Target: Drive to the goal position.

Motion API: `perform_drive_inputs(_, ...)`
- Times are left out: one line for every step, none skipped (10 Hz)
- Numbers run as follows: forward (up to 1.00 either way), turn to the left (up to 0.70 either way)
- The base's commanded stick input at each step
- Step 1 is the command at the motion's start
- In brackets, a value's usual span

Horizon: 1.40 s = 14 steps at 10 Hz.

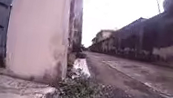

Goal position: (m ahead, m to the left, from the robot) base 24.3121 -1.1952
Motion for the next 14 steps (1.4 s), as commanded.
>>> perform_drive_inputs(0.0, -0.7)
perform_drive_inputs(0.0, -0.7)
perform_drive_inputs(0.0, -0.7)
perform_drive_inputs(0.0, -0.7)
perform_drive_inputs(0.0, -0.7)
perform_drive_inputs(0.0, -0.7)
perform_drive_inputs(0.0, -0.7)
perform_drive_inputs(0.19, -0.71)
perform_drive_inputs(0.7, 0.0)
perform_drive_inputs(0.7, 0.0)
perform_drive_inputs(0.7, 0.0)
perform_drive_inputs(0.7, 0.0)
perform_drive_inputs(0.7, 0.0)
perform_drive_inputs(0.7, 0.0)
